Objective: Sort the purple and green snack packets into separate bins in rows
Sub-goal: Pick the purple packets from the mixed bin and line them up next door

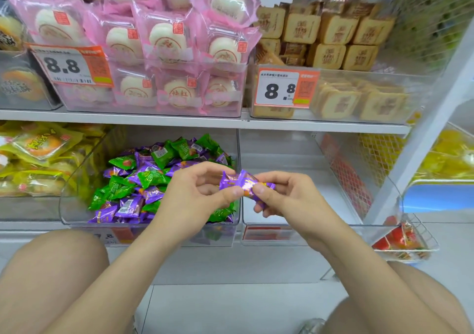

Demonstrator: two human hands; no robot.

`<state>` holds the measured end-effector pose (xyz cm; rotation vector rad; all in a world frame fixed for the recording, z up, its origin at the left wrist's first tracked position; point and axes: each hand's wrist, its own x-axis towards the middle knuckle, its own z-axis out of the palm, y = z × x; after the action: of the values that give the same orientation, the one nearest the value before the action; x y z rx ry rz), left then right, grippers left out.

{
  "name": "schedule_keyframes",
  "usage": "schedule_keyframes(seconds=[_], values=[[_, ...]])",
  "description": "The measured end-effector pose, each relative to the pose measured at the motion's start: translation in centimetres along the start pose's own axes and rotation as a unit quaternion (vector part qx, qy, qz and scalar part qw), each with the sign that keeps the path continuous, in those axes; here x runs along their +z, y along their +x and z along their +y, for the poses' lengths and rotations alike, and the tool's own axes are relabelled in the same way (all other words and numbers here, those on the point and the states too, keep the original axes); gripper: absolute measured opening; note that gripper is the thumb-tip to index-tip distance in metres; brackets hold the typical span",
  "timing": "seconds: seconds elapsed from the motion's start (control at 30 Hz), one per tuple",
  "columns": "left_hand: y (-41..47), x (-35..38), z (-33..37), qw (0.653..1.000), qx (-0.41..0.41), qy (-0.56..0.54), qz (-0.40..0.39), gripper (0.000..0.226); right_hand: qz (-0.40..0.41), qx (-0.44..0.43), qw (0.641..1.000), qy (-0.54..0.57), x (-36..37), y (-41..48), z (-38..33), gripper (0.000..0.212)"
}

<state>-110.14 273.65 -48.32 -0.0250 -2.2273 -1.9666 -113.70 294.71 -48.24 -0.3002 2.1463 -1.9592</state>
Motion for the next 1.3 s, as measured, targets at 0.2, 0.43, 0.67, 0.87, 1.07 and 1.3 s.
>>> schedule_keyframes(seconds=[0.2,0.43,0.67,0.87,1.07,1.3], values=[[2.7,0.0,-0.5,0.997,-0.034,0.047,0.042,0.032,0.171,0.009,0.98,-0.102,-3.3,4.9,3.2,0.013],[5.5,1.2,-1.2,0.944,0.138,0.288,-0.083,0.015,0.141,-0.061,0.915,-0.374,-4.4,12.0,5.4,0.02],[6.1,1.6,-2.7,0.872,0.161,0.447,-0.119,0.023,0.112,-0.048,0.89,-0.439,-4.4,18.1,8.9,0.025],[6.7,0.9,-3.4,0.945,0.089,0.294,-0.115,0.013,0.06,0.019,0.862,-0.502,-2.7,21.2,9.8,0.023],[7.0,0.7,-4.1,0.991,0.072,0.116,0.0,0.012,0.096,0.002,0.86,-0.502,-2.1,22.3,9.7,0.022],[7.3,-0.4,-4.3,0.994,-0.002,0.078,0.072,0.012,0.084,-0.026,0.837,-0.54,-1.5,22.7,9.6,0.025]])
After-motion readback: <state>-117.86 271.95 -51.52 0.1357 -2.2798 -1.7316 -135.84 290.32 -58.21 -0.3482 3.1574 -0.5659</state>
